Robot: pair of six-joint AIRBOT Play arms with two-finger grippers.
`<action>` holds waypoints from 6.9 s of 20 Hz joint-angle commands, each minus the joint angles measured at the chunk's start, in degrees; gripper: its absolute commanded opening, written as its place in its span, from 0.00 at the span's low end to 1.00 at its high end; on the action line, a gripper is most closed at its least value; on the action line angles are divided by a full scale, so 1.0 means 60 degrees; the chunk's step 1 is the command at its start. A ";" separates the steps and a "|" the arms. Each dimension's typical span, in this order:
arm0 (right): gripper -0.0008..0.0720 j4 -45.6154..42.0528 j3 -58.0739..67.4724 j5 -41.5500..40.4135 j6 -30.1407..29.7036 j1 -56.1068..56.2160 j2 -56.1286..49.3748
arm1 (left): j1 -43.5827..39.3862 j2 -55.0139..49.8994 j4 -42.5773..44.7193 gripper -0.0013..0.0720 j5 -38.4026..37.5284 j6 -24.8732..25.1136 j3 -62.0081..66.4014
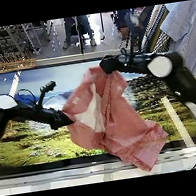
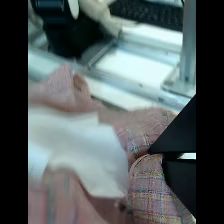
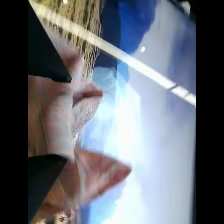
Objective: Fold the clothes and pants, and hang the long-sleeved shirts on hangers.
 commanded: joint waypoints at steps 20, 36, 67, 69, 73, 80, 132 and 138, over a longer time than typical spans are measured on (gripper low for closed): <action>0.69 0.4830 -0.1672 0.0200 0.0120 0.1067 -0.4062 | -0.0244 -0.0678 -0.1341 0.03 0.0361 0.0514 -0.0572; 0.04 -0.0648 -0.1133 0.3672 -0.0295 0.1883 -0.0539 | 0.0397 -0.1100 0.1891 0.99 0.3049 0.0357 0.1501; 0.04 -0.5133 0.3461 0.5005 0.2543 0.2422 -0.0044 | 0.0062 0.0186 0.2492 0.03 0.3745 -0.3446 0.4550; 0.04 -0.5034 0.2900 0.4732 0.2572 0.2397 -0.0273 | 0.0055 -0.0350 0.2637 0.03 0.3530 -0.4091 0.4550; 0.04 -0.4102 0.2506 0.3774 0.2481 0.2776 -0.1388 | -0.0026 -0.1362 0.2725 0.45 0.2903 -0.4331 0.4550; 0.04 -0.4098 0.2473 0.3351 0.1942 0.3384 -0.2881 | 0.3690 -0.1319 0.9923 0.56 0.0091 -0.6313 0.3996; 0.05 -0.4160 0.2390 0.3220 0.1555 0.3384 -0.2965 | 0.7657 -0.2812 0.4404 0.04 0.5213 -0.3719 0.3603; 0.04 -0.4936 0.2412 0.3082 0.1559 0.3359 -0.2932 | 0.7548 -0.0280 0.0525 0.04 0.4728 -0.2095 0.3599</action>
